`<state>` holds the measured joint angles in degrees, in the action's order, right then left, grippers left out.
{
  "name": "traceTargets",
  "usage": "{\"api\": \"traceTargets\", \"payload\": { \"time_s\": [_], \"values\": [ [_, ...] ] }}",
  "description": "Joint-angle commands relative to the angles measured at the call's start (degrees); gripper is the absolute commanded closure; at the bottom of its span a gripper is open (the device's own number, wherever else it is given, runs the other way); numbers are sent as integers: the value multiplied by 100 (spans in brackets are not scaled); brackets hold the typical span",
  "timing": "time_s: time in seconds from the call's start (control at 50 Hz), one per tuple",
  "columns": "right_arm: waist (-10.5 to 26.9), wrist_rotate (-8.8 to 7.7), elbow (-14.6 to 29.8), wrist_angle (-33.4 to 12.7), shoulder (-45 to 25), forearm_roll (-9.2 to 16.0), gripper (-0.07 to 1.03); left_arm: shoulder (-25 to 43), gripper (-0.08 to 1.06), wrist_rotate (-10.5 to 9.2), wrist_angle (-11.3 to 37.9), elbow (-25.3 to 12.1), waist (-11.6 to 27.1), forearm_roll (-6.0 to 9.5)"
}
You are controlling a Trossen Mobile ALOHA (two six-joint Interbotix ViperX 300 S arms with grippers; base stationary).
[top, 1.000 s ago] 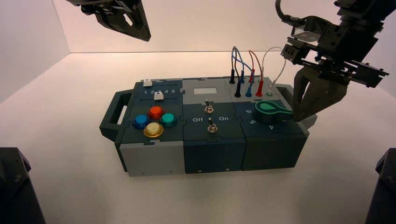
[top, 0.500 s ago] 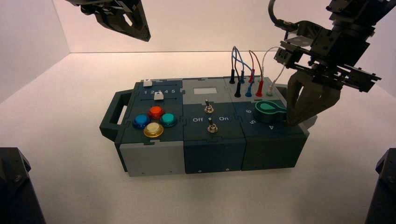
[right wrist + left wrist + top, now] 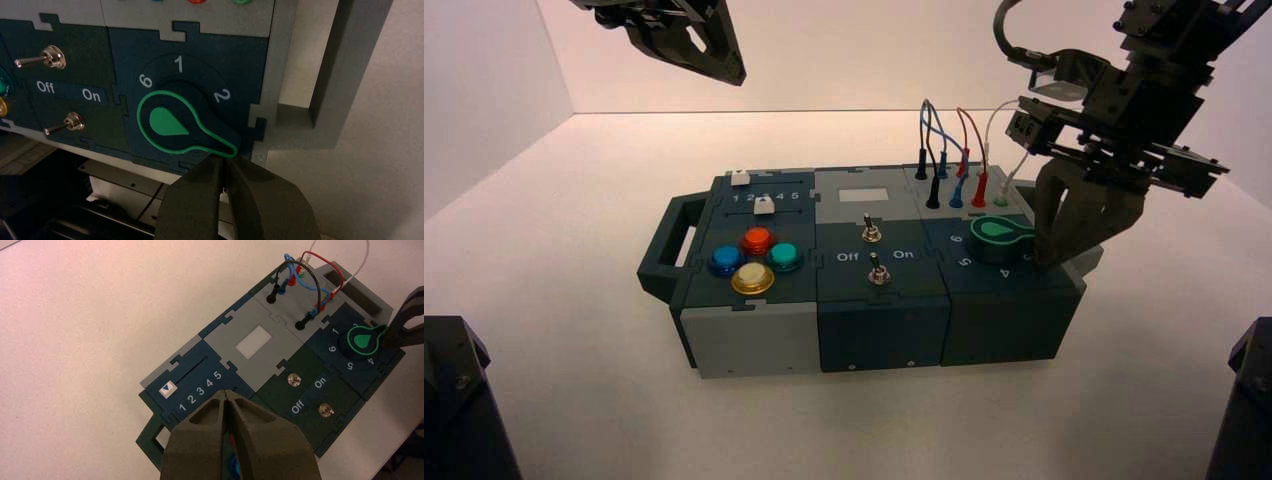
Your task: Turn the knob to position 1.
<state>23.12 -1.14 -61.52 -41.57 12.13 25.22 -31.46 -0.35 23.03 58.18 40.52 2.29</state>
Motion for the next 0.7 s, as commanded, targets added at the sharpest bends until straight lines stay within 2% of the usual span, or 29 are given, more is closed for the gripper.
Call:
{"api": "traceTargets", "payload": {
  "time_s": [0.02,0.7],
  "values": [
    [26,-18,141,53,-35,-44,99,-44,101,18,-26,-193,18,-9],
    [18,26,360,18,-35,-220,99,-62,101,18,-26,-193,18,-18]
  ]
}}
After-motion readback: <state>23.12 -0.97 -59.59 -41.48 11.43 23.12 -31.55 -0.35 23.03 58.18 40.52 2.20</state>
